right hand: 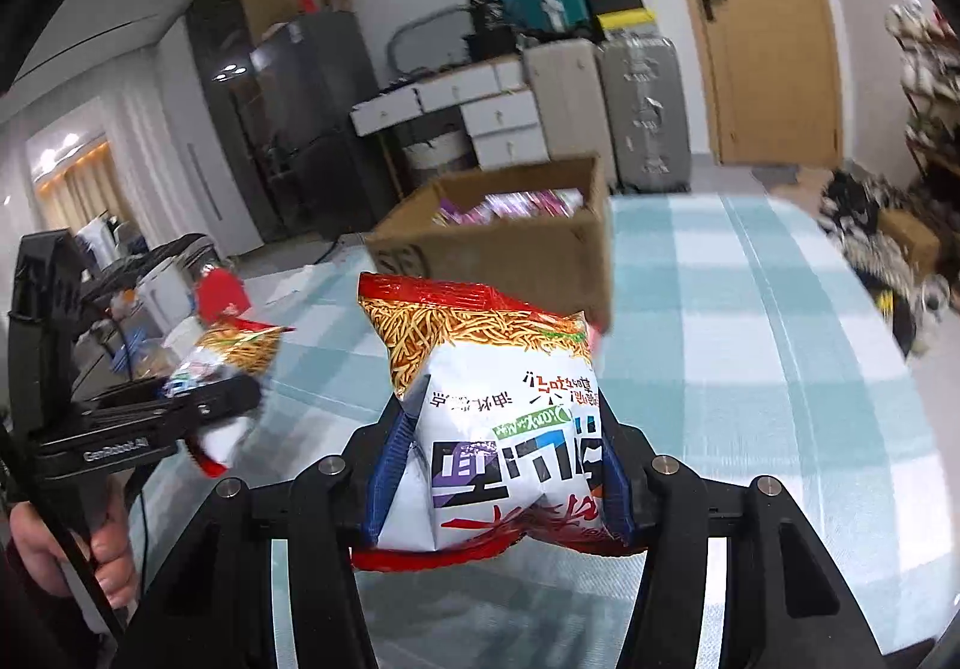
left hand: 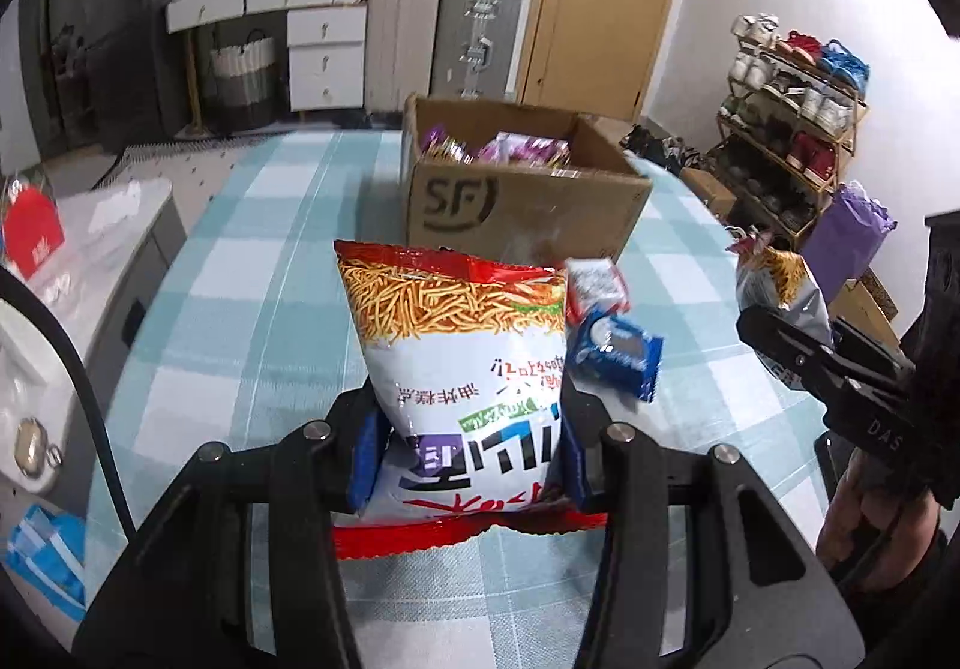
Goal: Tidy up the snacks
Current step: 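Lift both white snack bags and carry them over the cardboard box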
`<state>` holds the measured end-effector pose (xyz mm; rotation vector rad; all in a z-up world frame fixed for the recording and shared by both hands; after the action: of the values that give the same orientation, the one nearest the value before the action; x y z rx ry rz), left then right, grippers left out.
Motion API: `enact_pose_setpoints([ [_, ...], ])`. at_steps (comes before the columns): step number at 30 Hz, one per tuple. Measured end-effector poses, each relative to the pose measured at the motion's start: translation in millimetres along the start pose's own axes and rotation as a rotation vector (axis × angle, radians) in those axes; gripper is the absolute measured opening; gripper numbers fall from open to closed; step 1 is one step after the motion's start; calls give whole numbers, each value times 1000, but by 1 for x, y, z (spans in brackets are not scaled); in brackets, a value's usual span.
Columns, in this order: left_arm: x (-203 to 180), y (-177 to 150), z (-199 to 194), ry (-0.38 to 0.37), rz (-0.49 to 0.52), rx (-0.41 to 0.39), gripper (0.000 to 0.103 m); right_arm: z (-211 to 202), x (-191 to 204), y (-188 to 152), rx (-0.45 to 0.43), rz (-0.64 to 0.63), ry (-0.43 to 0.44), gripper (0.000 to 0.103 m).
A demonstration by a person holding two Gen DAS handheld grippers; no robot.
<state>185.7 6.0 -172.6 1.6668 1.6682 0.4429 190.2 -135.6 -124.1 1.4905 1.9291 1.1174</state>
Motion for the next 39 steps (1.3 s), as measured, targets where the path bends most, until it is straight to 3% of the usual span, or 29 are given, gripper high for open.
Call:
enact_pose_setpoints([
  [5, -8, 21, -21, -1, 28, -27, 44, -16, 12, 25, -17, -15, 15, 55],
  [15, -15, 81, -54, -51, 47, -45, 44, -61, 38, 111, -154, -115, 116, 55],
  [21, -21, 127, -67, -49, 73, -71, 44, -71, 29, 164, -179, -90, 155, 55],
  [25, -33, 156, -70, -100, 68, -45, 44, -64, 20, 190, -177, -87, 154, 55],
  [30, -47, 193, -47, -100, 75, -6, 44, -37, 10, 214, -155, -99, 150, 55],
  [35, -65, 232, 7, -32, 147, -14, 44, 3, -4, 229, -116, -99, 146, 55],
  [39, -76, 244, 46, -29, 141, 17, 44, 45, -34, 244, -71, -7, 154, 55],
])
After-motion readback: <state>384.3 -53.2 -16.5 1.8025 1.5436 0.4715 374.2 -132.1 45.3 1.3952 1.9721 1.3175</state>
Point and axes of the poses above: each gripper's, at about its wrist camera, not at the fingertips, and z roughly the way its jaws point, x to its left, y to its top, the point moved 10 cm from there along z, roughly the way its jaws point, and after that the axes turned 9 degrees about -z, right-handed, at the moved point
